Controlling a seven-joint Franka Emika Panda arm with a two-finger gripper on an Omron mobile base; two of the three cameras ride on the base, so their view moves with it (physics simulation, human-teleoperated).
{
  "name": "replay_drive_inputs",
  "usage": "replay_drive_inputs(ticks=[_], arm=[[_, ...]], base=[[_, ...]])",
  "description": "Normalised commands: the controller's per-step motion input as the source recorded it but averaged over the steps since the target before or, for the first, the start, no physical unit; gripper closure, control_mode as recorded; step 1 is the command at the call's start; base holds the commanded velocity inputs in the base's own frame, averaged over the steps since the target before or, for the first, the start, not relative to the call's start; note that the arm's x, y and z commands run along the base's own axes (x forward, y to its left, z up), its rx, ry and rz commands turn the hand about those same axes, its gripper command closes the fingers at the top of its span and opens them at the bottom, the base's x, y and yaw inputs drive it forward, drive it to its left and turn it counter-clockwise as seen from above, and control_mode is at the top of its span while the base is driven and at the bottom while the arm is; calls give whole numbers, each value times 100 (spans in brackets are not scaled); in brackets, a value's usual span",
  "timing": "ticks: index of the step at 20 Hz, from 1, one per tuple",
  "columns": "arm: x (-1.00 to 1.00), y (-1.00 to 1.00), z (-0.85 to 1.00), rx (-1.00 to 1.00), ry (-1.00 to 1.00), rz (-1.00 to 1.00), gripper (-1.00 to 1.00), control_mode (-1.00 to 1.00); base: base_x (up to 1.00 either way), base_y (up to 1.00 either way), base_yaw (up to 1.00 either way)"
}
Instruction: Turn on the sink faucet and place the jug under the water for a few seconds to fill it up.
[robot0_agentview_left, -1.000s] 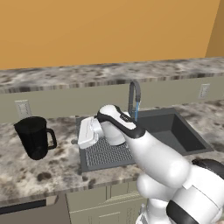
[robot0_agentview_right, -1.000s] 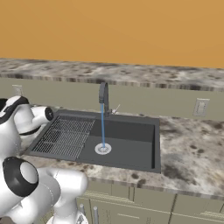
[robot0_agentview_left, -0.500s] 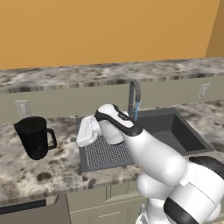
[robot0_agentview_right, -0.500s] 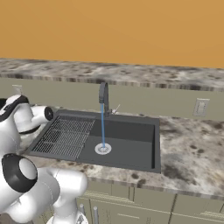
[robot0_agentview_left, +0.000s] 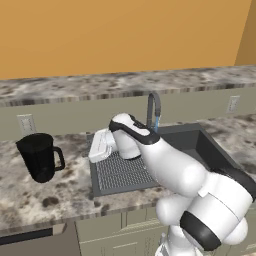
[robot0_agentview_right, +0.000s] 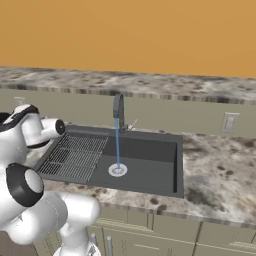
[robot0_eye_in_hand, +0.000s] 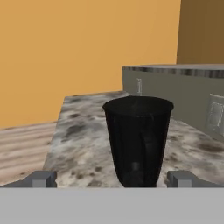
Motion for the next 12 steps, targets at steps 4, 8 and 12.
replay_drive_inputs(ticks=[4, 8, 12], arm=[[43, 0, -6, 0, 0, 0, -100, -100], [49, 0, -15, 0, 1, 0, -100, -100], [45, 7, -26, 0, 4, 0, -100, -100]], base=[[0, 0, 0], [0, 0, 0], [0, 0, 0]])
